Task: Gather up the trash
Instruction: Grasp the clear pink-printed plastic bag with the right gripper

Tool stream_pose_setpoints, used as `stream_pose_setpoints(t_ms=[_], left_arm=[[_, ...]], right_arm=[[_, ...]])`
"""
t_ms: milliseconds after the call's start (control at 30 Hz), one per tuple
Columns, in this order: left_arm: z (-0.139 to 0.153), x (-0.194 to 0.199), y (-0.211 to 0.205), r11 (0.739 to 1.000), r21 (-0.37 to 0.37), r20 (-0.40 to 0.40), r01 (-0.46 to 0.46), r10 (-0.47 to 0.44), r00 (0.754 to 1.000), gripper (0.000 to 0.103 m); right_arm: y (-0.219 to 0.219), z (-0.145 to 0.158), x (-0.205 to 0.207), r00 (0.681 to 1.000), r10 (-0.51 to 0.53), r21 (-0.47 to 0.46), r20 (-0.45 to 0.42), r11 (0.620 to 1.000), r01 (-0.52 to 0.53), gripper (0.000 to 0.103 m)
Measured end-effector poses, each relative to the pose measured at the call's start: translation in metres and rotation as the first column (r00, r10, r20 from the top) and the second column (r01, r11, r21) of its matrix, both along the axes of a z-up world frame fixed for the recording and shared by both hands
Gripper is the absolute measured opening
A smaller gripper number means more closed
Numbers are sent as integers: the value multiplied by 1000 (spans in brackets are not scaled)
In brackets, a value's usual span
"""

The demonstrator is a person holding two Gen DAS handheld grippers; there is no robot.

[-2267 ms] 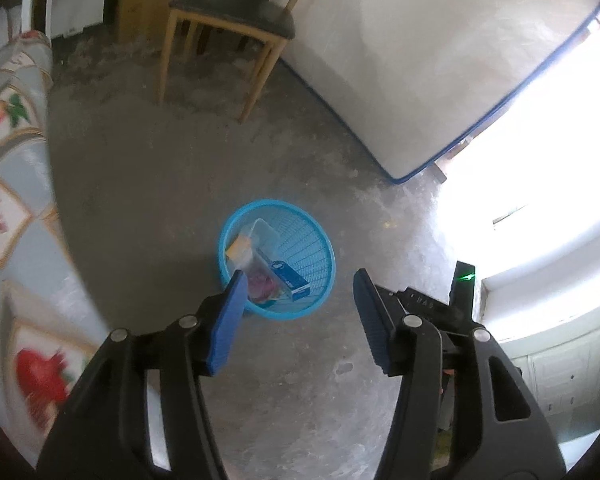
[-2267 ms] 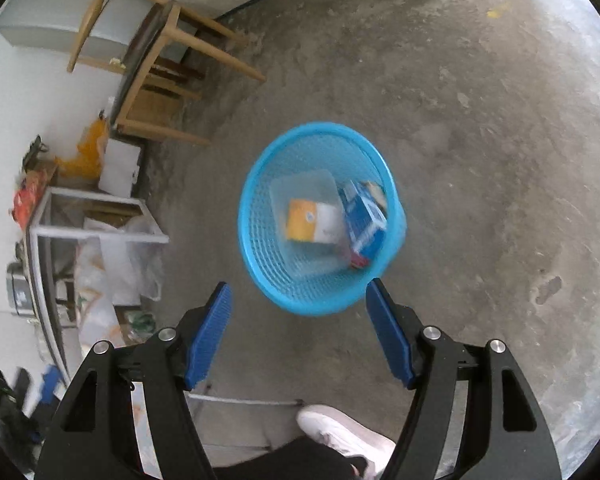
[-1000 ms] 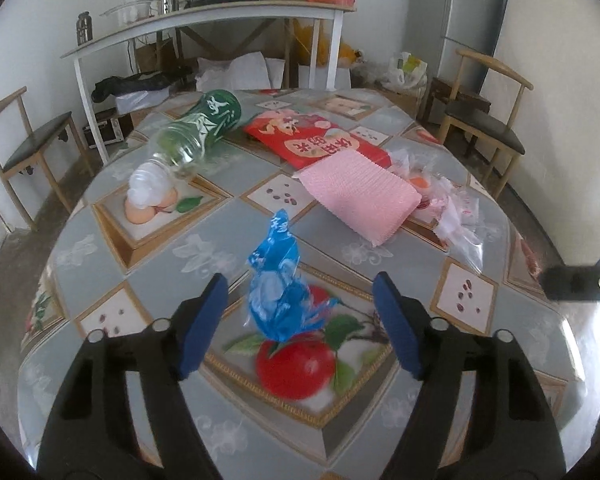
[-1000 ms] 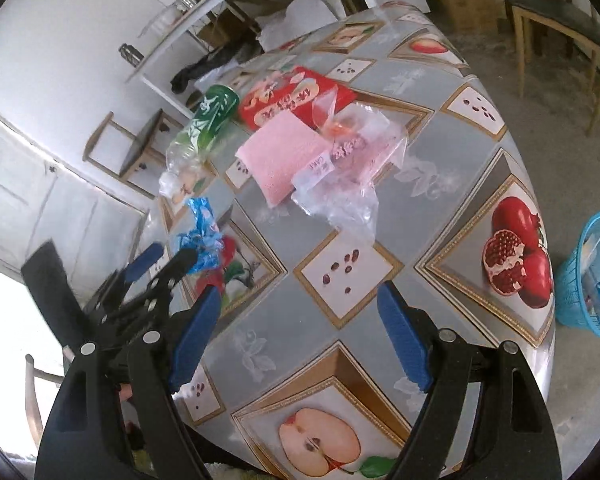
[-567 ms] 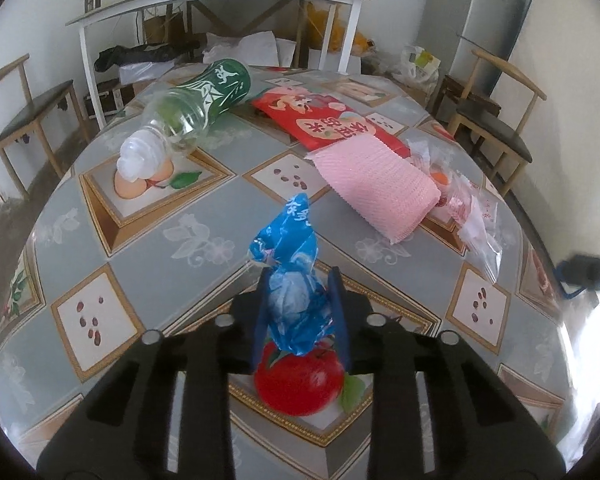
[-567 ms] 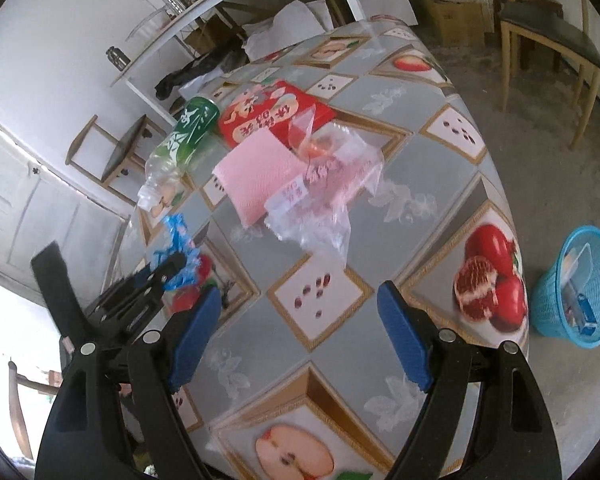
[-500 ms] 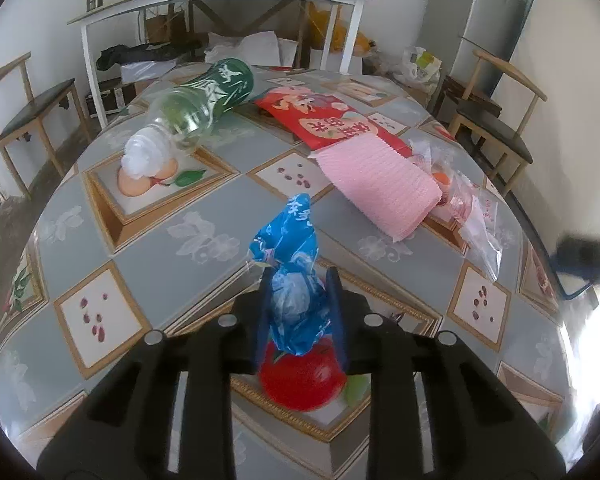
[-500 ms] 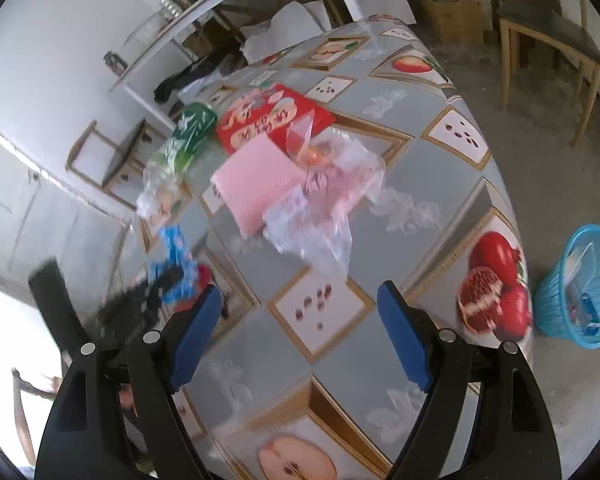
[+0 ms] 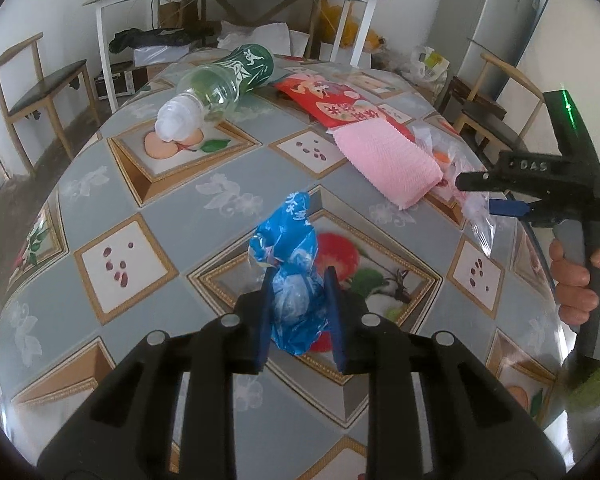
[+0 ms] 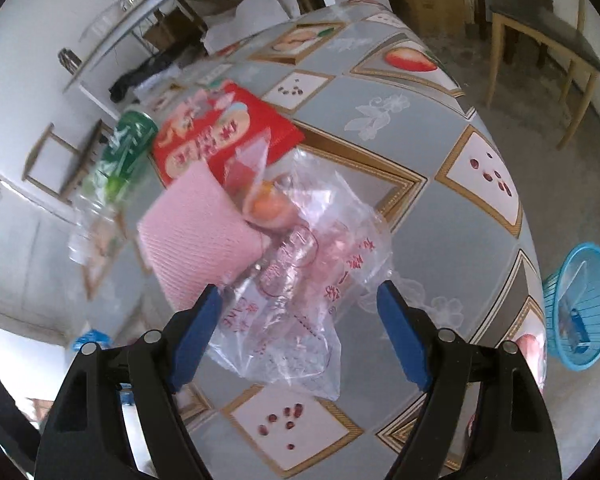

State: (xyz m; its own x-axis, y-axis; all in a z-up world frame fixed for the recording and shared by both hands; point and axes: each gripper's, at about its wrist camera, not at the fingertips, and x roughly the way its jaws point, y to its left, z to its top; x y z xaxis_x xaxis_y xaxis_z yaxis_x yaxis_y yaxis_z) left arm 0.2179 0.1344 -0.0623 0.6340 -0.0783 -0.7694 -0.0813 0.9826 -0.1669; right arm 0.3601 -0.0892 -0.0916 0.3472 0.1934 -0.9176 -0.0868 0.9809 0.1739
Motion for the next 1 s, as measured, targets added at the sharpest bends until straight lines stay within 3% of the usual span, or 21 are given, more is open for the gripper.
stream_pose_setpoints(t_ms=[67, 233, 500, 633, 700, 800, 867, 1000], left_arm=[[1, -2, -1, 1000, 0, -1, 2, -2, 1000, 22], [2, -6, -3, 1000, -7, -7, 15, -15, 1000, 22], [1, -8, -3, 1000, -12, -13, 18, -19, 1000, 22], [1, -9, -2, 1000, -16, -17, 18, -18, 1000, 22], [0, -9, -3, 1000, -15, -17, 16, -17, 1000, 22], [0, -10, -3, 1000, -13, -17, 18, -18, 1000, 22], [0, -10, -3, 1000, -12, -18, 17, -17, 1000, 22], [1, -9, -3, 1000, -14, -18, 17, -17, 1000, 22]], right_arm=[[-5, -3, -5, 1000, 2, -2, -14, 1000, -2, 52], [-19, -1, -24, 1000, 10, 4, -28, 1000, -10, 36], [-56, 10, -82, 998, 0, 56, -60, 998, 3, 30], [-59, 15, -115, 993, 89, 56, -83, 995, -84, 30], [-56, 16, -129, 985, 142, 30, -93, 990, -140, 32], [-53, 20, -142, 981, 174, -27, -82, 984, -176, 48], [-53, 24, -144, 983, 169, -11, -75, 985, -170, 60], [-55, 31, -137, 990, 130, 48, -54, 991, -127, 71]])
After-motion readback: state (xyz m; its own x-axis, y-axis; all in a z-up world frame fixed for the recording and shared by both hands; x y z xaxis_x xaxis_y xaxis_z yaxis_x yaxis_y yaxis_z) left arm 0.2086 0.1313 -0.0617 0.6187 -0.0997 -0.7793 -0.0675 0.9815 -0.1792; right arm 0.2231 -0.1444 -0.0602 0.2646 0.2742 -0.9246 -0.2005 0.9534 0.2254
